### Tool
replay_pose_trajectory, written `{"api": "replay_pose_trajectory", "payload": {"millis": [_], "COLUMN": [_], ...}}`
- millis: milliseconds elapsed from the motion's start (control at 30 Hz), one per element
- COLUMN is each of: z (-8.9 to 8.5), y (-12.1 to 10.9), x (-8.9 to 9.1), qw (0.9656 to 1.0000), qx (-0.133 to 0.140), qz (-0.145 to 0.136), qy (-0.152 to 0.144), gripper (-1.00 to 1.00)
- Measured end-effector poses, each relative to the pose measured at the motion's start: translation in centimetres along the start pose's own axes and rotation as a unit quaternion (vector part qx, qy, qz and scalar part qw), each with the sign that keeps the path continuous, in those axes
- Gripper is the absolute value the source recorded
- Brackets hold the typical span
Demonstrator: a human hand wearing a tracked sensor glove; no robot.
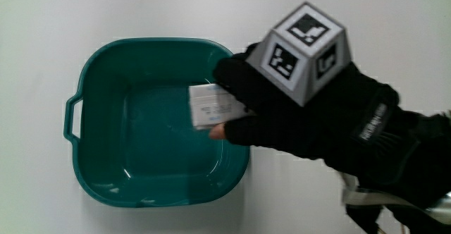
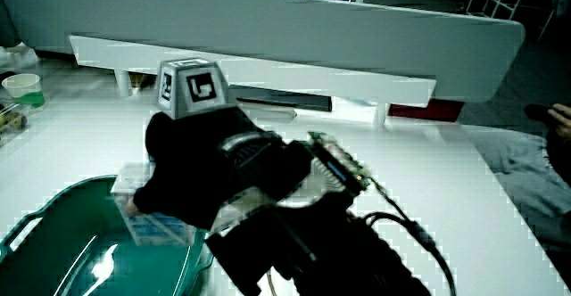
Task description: Place milk
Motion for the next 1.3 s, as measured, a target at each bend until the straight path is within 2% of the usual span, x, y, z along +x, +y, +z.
{"api": "replay_pose_trajectory", "payload": {"millis": [67, 100, 133, 167, 200, 233, 300, 367, 400, 467, 633, 667, 1033, 1100, 1300], "z": [-0.5, -0.3, -0.7, -0.9, -2.4, -1.9, -2.7, -2.8, -3.3, -3.3, -4.2, -4.3, -7.4, -7.6, -8.7], "y": [0.7, 0.8, 1.2, 1.5, 2.3, 2.2, 3.0, 3.4, 3.9, 4.3, 5.3, 5.4, 7.2, 7.3, 7.7], "x": [-0.2, -0.5, -0.5, -0.6, -0.1, -0.4, -0.3, -0.5, -0.5, -0.7, -1.1, -1.2, -0.9, -0.9, -0.9], "qw": [0.9998, 0.9999, 1.0, 0.9998, 0.9982, 0.9995, 0.9989, 0.9995, 0.9988, 0.9992, 0.9984, 0.9988, 0.9976, 0.9979, 0.9971], "qx": [-0.003, 0.004, -0.005, -0.003, -0.047, -0.016, -0.023, -0.02, -0.038, -0.031, -0.04, -0.035, -0.06, -0.053, -0.065], "qz": [0.011, 0.003, 0.003, 0.006, 0.024, 0.017, 0.016, -0.005, 0.018, 0.004, 0.017, 0.014, 0.007, 0.003, 0.001], "qy": [0.018, 0.012, 0.008, 0.017, 0.03, 0.02, 0.036, 0.022, 0.023, 0.025, 0.035, 0.032, 0.035, 0.039, 0.038], "gripper": [0.0, 0.0, 0.0, 0.0, 0.0, 0.0, 0.0, 0.0, 0.0, 0.0, 0.0, 0.0, 0.0, 0.0, 0.0]}}
